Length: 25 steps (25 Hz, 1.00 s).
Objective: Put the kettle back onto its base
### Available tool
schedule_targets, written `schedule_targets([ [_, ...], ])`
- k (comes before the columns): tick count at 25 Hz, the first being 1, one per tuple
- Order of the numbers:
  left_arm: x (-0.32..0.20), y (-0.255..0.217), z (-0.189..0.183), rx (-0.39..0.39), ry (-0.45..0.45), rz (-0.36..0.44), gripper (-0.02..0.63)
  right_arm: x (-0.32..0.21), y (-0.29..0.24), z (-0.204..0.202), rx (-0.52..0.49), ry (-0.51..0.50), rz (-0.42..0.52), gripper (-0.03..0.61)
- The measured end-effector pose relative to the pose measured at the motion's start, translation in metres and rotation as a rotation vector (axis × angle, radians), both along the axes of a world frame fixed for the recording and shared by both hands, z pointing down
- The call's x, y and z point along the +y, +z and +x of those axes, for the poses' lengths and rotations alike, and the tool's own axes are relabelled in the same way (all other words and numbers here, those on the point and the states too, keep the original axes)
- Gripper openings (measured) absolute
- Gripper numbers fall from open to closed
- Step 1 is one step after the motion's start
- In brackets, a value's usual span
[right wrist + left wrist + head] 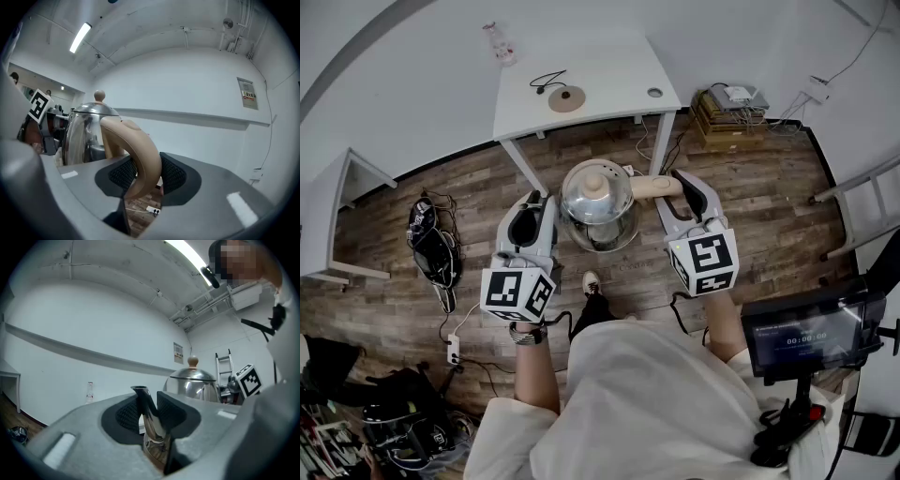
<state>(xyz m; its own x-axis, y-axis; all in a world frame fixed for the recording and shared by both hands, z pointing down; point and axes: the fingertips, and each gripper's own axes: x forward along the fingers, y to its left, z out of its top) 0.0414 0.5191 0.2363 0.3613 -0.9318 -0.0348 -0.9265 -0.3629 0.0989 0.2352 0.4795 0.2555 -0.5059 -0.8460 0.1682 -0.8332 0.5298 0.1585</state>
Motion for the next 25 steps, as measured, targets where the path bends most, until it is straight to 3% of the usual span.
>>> schedule_targets([
  [14,-0.023,0.012,-0.007,0.002,0.000,-0.008,0.103,-0.023,0.011,-0.008,-0.027,-0.009,-0.007,0.155],
  [25,-0.093,0.006,-0.054,0.018,0.025,-0.022,0.103,-0.088,0.006,-0.054,-0.019,0.011,-0.039,0.155],
])
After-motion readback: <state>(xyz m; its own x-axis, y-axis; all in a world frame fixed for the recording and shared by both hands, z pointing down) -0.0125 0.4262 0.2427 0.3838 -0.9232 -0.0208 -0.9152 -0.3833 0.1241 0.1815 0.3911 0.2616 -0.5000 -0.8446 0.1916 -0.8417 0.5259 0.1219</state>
